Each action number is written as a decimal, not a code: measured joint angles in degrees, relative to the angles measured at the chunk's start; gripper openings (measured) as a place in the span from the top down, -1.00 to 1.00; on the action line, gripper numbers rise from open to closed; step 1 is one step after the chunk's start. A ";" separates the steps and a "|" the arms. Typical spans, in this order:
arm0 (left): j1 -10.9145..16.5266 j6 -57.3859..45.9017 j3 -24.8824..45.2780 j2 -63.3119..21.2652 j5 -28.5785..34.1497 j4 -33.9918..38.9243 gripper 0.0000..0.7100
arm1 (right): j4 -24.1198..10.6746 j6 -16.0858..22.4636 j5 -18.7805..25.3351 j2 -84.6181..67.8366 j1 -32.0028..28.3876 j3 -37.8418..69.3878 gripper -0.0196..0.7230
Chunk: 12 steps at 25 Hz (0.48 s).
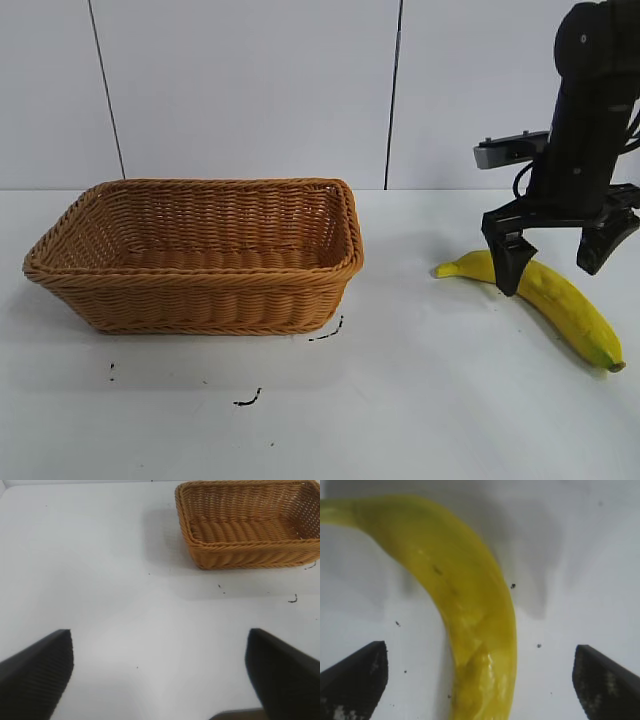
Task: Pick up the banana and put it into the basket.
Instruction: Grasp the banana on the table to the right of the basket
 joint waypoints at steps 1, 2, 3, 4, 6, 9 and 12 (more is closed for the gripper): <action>0.00 0.00 0.00 0.00 0.00 0.00 -0.95 | 0.00 0.18 0.00 0.00 0.00 0.00 -0.88; 0.00 0.00 0.00 0.00 0.00 0.00 -0.95 | 0.00 0.23 0.00 0.00 0.00 0.00 -0.78; 0.00 0.00 0.00 0.00 0.00 0.00 -0.95 | 0.00 0.23 0.21 0.00 0.00 -0.07 -0.59; 0.00 0.00 0.00 0.00 0.00 0.00 -0.95 | 0.00 0.30 0.36 0.00 0.00 -0.13 -0.32; 0.00 0.00 0.00 0.00 0.00 0.00 -0.95 | -0.14 0.57 1.16 0.00 0.00 -0.19 0.21; 0.00 0.00 0.00 0.00 0.00 0.00 -0.95 | -0.86 0.50 2.07 0.00 0.00 -0.19 0.16; 0.00 0.00 0.00 0.00 0.00 0.00 -0.95 | -1.11 0.50 3.67 -1.19 0.00 -0.26 0.16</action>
